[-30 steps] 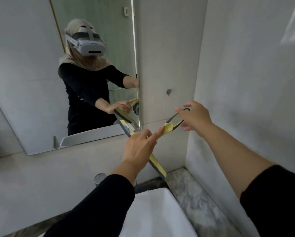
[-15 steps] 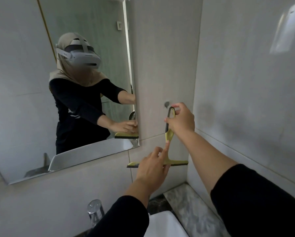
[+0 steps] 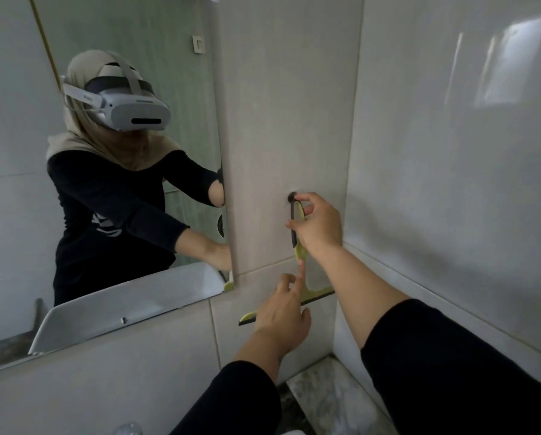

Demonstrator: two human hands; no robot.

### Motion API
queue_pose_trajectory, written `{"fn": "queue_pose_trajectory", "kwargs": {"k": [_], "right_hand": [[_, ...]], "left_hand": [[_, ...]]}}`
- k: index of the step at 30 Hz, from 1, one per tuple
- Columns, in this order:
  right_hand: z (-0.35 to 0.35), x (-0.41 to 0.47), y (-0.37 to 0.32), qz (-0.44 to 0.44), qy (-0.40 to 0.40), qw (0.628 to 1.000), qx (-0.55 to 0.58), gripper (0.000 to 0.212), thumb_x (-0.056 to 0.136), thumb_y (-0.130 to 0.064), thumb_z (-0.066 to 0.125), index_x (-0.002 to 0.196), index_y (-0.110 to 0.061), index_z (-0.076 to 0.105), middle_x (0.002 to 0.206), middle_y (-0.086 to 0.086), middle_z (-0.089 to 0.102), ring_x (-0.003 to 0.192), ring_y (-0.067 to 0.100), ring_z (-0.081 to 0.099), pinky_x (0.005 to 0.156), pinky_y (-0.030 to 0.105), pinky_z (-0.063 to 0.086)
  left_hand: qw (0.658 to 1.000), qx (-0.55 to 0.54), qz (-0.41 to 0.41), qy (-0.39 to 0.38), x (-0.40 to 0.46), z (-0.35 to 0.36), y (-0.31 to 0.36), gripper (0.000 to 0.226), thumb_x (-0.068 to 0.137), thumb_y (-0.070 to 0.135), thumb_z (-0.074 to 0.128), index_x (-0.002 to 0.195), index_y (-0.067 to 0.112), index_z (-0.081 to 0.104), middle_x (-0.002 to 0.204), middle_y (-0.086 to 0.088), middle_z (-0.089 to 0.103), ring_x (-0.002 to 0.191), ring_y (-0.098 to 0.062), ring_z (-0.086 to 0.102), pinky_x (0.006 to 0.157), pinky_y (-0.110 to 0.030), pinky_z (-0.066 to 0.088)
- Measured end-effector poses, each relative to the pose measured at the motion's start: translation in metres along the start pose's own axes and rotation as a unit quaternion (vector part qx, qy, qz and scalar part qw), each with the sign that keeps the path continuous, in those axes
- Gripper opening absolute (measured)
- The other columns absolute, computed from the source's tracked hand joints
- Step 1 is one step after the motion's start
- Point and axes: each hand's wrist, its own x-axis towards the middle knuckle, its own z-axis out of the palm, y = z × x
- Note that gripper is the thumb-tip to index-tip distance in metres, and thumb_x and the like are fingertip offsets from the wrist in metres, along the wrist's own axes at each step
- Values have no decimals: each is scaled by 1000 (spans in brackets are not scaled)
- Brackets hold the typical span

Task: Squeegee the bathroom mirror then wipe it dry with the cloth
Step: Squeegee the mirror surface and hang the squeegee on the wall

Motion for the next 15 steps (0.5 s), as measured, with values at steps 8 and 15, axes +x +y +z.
{"fn": "queue_pose_trajectory", "kwargs": {"k": [8, 15], "right_hand": [[12, 2, 11, -9, -15, 1000, -18, 47, 76, -18, 77, 116, -28, 55, 108, 4, 59, 97, 25, 60, 81, 38, 51], [-4, -25, 10, -10, -84, 985, -148, 68, 81, -20, 71, 138, -29, 36, 127, 9, 47, 115, 31, 52, 94, 43, 47]], "left_hand": [[1000, -6, -15, -21, 9, 7, -9, 93, 89, 28, 52, 146, 29, -21, 142, -3, 27, 112, -31, 51, 85, -40, 48], [998, -27, -40, -40, -11, -21, -17, 82, 92, 25, 50, 150, 25, -8, 155, -4, 19, 134, -30, 34, 106, -44, 36]]}}
